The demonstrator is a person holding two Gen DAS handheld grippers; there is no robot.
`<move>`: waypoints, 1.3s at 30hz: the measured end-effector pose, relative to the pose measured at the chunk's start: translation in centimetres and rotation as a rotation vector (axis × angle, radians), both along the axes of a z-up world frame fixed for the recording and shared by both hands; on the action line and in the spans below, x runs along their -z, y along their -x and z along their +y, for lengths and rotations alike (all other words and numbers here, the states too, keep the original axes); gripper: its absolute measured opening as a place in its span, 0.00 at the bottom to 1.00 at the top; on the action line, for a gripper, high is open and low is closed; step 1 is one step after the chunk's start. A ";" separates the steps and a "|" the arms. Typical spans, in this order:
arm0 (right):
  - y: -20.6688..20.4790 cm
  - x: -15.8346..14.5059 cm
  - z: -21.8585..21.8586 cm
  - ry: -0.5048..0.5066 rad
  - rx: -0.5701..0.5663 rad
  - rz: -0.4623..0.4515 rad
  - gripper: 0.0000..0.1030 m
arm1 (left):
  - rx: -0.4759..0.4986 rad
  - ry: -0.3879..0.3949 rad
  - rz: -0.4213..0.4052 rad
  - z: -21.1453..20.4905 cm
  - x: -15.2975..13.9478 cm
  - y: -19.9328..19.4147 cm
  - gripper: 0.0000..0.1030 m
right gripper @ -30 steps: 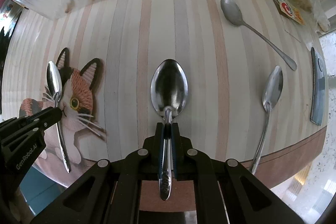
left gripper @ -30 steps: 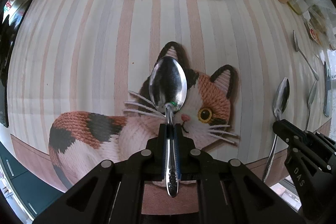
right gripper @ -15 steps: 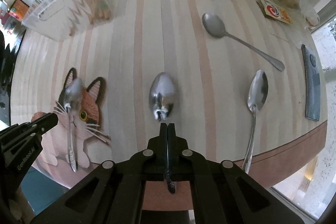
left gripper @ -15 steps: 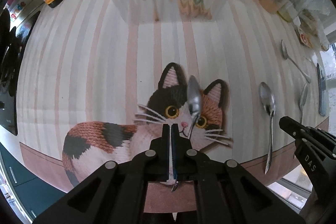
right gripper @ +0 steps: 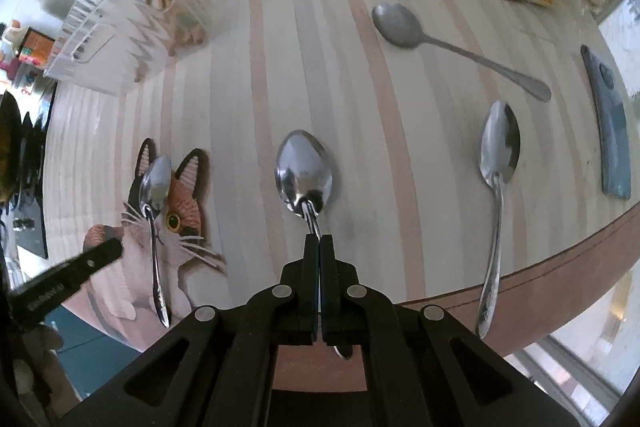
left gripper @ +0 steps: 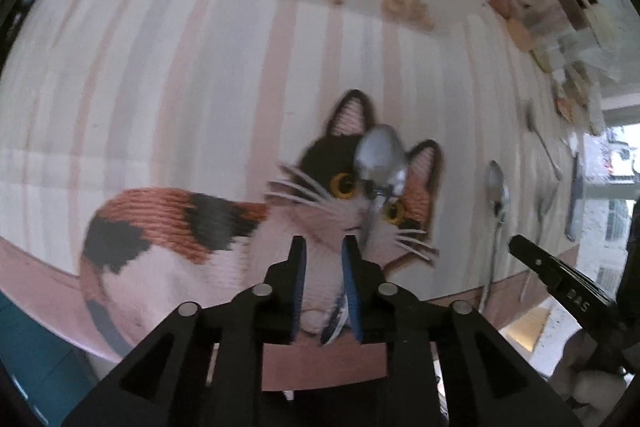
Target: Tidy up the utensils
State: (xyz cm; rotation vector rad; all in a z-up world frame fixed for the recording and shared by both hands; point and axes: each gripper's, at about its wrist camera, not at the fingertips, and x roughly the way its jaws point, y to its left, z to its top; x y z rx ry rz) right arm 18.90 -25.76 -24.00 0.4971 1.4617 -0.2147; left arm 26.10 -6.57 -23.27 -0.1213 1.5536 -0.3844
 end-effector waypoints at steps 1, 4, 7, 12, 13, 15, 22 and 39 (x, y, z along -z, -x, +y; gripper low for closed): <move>0.4 0.1 -0.1 -0.008 0.004 0.004 0.00 | 0.013 0.010 -0.002 -0.4 -0.1 0.1 0.18; 0.7 0.2 -0.9 -0.026 0.023 0.010 0.02 | 0.070 0.014 -0.012 -2.5 -0.1 0.5 0.29; 0.8 0.2 -1.7 -0.032 0.039 0.005 0.13 | 0.125 -0.021 -0.008 -4.5 0.8 0.3 0.32; 0.9 0.2 -1.8 -0.022 0.019 0.001 0.18 | 0.179 -0.142 -0.083 -6.0 0.9 0.5 0.12; 0.9 0.3 -1.6 -0.025 0.009 0.001 0.21 | 0.176 -0.146 -0.079 -5.8 1.0 0.4 0.04; 0.6 0.5 -1.2 -0.024 -0.011 0.006 0.25 | 0.147 -0.152 -0.082 -5.2 1.0 0.2 0.04; -0.4 1.6 1.1 0.025 -0.104 0.011 0.27 | 0.067 -0.202 -0.079 -1.1 1.0 -0.8 0.04; 0.1 -1.1 1.1 0.144 -0.136 -0.036 0.07 | 0.035 -0.175 -0.167 -0.1 -2.8 -0.1 0.00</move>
